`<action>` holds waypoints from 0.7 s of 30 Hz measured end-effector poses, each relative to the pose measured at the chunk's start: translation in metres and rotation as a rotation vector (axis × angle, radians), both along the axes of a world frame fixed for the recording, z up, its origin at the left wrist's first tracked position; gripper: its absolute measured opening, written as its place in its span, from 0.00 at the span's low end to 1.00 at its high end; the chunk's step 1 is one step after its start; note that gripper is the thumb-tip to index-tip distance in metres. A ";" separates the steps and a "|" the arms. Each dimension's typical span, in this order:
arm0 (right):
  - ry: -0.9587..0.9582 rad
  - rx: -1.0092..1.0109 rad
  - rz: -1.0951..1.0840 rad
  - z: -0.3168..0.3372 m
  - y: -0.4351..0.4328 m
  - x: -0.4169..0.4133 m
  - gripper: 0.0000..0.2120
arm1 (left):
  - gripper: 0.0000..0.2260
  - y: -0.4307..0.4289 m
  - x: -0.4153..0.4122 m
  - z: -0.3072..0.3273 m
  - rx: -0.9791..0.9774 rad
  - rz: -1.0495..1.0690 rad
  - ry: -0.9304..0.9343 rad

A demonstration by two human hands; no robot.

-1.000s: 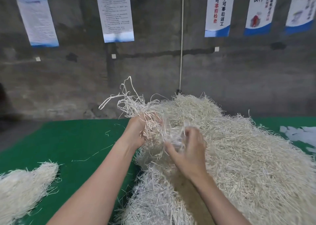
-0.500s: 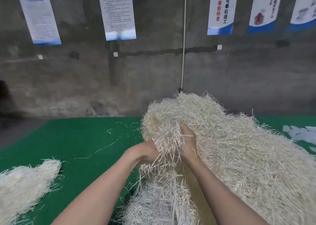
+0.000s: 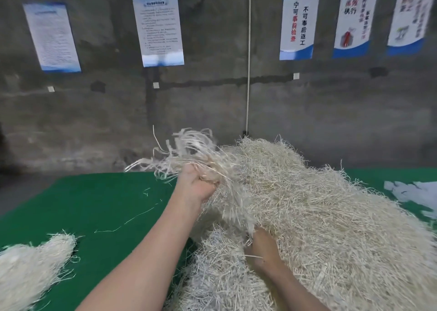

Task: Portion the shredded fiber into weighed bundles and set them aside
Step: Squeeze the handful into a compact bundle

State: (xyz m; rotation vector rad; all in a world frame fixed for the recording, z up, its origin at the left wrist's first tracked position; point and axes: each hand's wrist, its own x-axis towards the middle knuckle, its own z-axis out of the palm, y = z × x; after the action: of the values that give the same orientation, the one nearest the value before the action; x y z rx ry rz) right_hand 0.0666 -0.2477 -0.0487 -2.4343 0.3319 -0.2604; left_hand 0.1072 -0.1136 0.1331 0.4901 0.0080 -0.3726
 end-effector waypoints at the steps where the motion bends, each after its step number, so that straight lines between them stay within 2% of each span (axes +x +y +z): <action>1: 0.002 0.037 0.000 -0.001 -0.001 -0.002 0.16 | 0.09 0.003 0.004 0.002 -0.056 0.049 0.019; 4: 0.023 0.107 -0.022 -0.002 -0.002 -0.004 0.17 | 0.13 0.009 0.012 0.008 -0.090 0.063 -0.030; 6: 0.003 0.169 -0.030 0.004 0.001 -0.003 0.16 | 0.16 0.007 0.014 0.000 0.124 -0.042 -0.142; 7: -0.025 0.292 -0.026 0.013 0.003 -0.003 0.16 | 0.16 0.004 0.014 -0.008 0.380 -0.107 -0.254; 9: -0.096 0.520 -0.070 0.034 0.007 -0.003 0.17 | 0.13 0.003 0.008 -0.029 1.127 -0.178 -0.494; 10: -0.142 0.591 -0.118 0.043 0.006 -0.002 0.15 | 0.15 0.002 0.005 -0.042 1.449 -0.205 -0.556; 11: -0.181 0.629 -0.160 0.053 0.004 -0.002 0.12 | 0.20 0.001 0.003 -0.057 1.661 -0.233 -0.499; 12: -0.222 0.597 -0.169 0.060 0.002 -0.001 0.10 | 0.25 0.004 0.004 -0.073 1.790 -0.260 -0.434; 14: -0.302 0.489 -0.138 0.074 -0.001 -0.001 0.10 | 0.28 0.010 -0.005 -0.096 1.991 -0.431 -0.429; 15: -0.330 0.466 -0.127 0.079 -0.002 -0.001 0.13 | 0.26 0.012 -0.006 -0.104 2.072 -0.459 -0.419; 16: -0.342 0.449 -0.138 0.079 -0.005 0.002 0.19 | 0.22 0.013 -0.012 -0.108 2.170 -0.486 -0.526; 17: -0.340 0.434 -0.158 0.078 -0.007 0.003 0.22 | 0.19 0.013 -0.015 -0.106 2.156 -0.405 -0.550; 18: -0.335 0.389 -0.161 0.077 -0.008 0.002 0.22 | 0.16 0.015 -0.008 -0.103 2.030 -0.230 -0.508; 19: -0.313 0.316 -0.145 0.075 -0.009 0.000 0.19 | 0.16 0.014 0.001 -0.100 1.836 -0.099 -0.424; 20: -0.281 0.248 -0.119 0.070 -0.011 0.000 0.14 | 0.17 0.014 0.004 -0.090 1.574 -0.041 -0.302; 21: -0.237 0.194 -0.098 0.064 -0.011 -0.002 0.12 | 0.20 0.013 0.004 -0.078 1.367 -0.026 -0.270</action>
State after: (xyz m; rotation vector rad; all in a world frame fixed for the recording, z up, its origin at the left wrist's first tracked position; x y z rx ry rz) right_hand 0.0649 -0.2585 0.0155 -2.1726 0.3536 -0.5299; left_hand 0.1112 -0.1003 0.0548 1.8899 -0.0074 -0.2801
